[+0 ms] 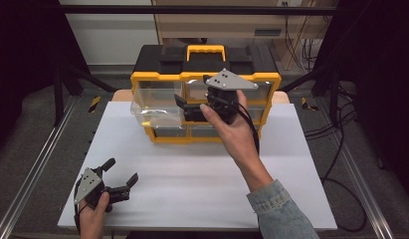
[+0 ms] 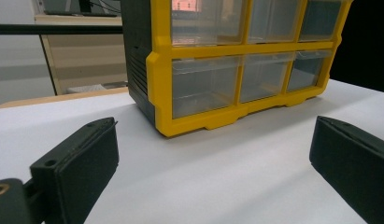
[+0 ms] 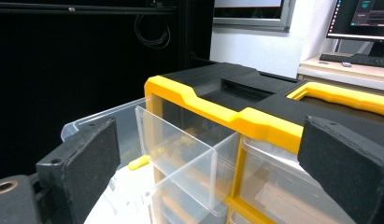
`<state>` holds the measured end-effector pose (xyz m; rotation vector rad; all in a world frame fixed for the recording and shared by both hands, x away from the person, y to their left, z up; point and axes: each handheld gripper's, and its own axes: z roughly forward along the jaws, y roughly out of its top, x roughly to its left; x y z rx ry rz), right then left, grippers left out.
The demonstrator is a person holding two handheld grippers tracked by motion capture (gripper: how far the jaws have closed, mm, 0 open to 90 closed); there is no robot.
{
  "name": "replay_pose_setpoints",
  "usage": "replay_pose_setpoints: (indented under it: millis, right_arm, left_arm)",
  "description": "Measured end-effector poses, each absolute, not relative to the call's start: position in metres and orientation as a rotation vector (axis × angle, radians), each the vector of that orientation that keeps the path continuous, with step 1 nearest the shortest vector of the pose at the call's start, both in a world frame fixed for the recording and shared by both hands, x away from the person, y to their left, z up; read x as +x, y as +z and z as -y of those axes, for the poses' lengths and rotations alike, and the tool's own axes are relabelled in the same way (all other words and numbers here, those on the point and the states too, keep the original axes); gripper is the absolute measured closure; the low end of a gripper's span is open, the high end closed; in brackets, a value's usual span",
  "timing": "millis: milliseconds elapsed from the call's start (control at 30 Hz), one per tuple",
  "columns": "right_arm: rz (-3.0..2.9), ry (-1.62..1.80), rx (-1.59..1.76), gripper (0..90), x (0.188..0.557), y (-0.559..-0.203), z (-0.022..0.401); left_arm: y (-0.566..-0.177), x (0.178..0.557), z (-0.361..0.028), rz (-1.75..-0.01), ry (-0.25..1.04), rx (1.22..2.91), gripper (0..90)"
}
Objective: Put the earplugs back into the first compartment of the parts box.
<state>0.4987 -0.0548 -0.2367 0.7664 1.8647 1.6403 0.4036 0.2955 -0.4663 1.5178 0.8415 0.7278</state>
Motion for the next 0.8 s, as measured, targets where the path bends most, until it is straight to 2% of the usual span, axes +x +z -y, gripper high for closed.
replay_pose_setpoints:
  millis: [800]
  right_arm:
    - [-1.843, 1.612, 0.821, 5.2, 0.498, -0.242, 0.093]
  left_arm:
    - [-0.466, 0.403, -0.296, -0.842, 0.731, 1.519, 0.9]
